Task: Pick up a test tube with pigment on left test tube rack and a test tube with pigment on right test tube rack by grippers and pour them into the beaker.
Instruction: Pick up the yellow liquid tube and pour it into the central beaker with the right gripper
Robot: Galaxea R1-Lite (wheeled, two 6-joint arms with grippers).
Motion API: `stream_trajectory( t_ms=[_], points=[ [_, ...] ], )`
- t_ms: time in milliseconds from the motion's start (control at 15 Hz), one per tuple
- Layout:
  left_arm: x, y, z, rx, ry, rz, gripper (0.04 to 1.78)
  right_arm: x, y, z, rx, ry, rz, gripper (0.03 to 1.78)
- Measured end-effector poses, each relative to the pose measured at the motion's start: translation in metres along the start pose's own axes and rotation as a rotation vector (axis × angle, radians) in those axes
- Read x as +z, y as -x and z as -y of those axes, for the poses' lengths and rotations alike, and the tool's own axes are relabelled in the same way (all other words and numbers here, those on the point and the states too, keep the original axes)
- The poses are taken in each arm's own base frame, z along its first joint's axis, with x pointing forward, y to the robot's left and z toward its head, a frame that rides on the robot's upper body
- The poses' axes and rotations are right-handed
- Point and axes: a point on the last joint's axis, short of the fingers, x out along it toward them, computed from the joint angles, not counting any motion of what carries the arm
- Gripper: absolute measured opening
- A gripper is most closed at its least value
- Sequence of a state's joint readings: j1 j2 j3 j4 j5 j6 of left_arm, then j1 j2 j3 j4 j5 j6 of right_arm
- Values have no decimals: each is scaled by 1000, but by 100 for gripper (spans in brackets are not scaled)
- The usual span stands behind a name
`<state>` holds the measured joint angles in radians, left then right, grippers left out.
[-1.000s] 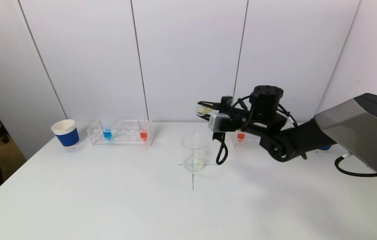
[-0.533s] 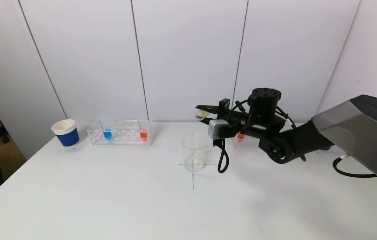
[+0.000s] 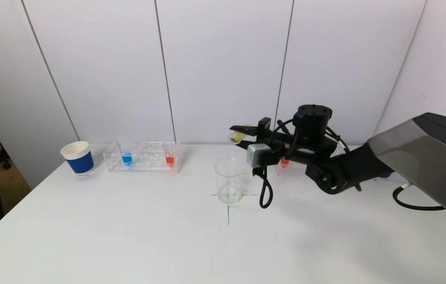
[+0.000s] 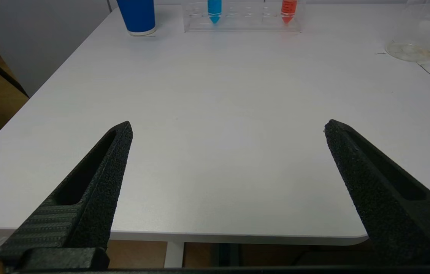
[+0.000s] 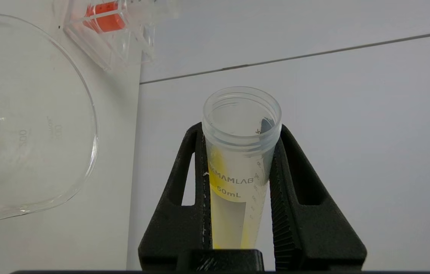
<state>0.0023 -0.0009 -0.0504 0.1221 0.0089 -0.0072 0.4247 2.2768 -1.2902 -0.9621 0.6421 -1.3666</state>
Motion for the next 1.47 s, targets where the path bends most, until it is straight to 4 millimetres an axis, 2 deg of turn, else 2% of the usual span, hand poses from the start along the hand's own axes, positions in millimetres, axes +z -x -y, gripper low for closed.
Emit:
stream_trajectory(
  t_ms=[933,1467],
  points=[
    [0,0,0,0,0,0,176,-7,-1,-19,26,95,-8,49],
    [0,0,0,0,0,0,176,-8,-2,-21,34,174,-24,49]
  ],
)
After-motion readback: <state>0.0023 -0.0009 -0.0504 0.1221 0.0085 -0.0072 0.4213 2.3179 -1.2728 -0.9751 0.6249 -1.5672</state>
